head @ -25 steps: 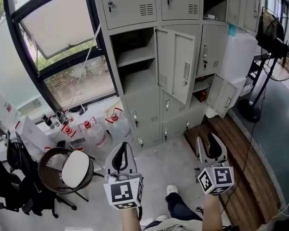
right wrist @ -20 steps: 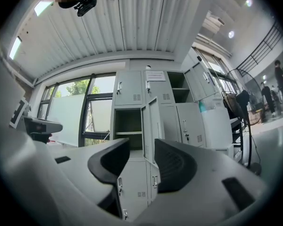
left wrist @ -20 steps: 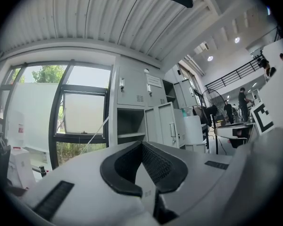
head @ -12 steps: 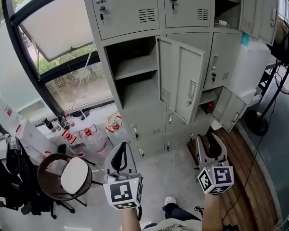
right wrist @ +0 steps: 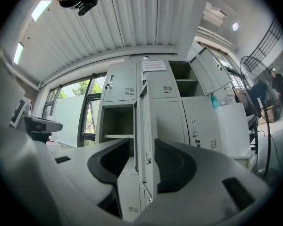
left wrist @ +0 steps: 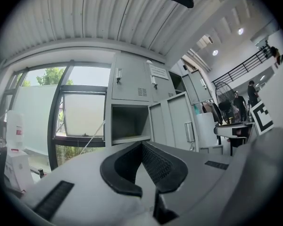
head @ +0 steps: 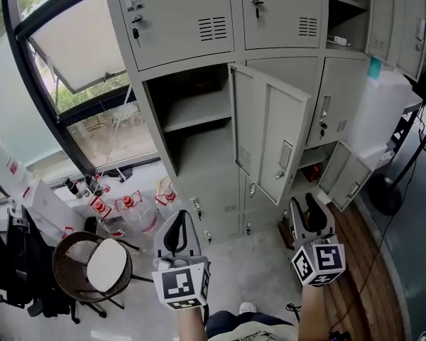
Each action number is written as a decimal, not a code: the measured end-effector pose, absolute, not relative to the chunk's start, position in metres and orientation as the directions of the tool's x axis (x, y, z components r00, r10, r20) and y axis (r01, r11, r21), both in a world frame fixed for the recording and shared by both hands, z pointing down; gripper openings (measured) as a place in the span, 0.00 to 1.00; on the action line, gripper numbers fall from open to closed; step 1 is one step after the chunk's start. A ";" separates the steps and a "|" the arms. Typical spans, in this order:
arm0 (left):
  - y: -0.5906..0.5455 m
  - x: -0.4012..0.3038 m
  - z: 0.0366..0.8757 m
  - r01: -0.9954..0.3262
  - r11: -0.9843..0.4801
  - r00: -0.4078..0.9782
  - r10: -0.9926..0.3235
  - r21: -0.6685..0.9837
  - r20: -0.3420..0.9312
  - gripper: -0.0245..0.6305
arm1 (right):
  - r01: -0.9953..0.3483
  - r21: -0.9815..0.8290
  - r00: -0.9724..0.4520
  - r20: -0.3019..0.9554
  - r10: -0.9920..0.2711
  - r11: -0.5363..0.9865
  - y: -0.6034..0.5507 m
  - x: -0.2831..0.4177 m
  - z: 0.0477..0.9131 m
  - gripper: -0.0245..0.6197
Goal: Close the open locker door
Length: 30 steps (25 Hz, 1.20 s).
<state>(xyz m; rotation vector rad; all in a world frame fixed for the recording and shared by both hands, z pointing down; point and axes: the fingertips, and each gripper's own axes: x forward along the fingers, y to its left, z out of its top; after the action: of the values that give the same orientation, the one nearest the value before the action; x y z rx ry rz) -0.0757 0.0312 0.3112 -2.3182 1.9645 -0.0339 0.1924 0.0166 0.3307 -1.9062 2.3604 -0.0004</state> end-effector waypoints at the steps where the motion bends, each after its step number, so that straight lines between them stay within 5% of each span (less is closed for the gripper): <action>1: 0.027 -0.074 0.312 -0.983 -0.161 0.166 -0.985 -0.091 -0.048 0.04 | -0.974 -0.066 -0.209 -0.085 -0.974 0.215 0.012 0.194 0.330 0.29; 30: -0.078 -0.073 0.331 -0.970 -0.227 0.230 -0.973 -0.085 -0.021 0.04 | -0.979 -0.037 -0.199 -0.060 -0.978 0.201 -0.086 0.198 0.352 0.29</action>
<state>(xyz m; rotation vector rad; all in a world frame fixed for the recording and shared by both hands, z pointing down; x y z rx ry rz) -0.0729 -0.0782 0.3314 -2.3999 1.9011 -0.0555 0.1976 -0.0860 0.3523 -1.9420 2.3798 0.0146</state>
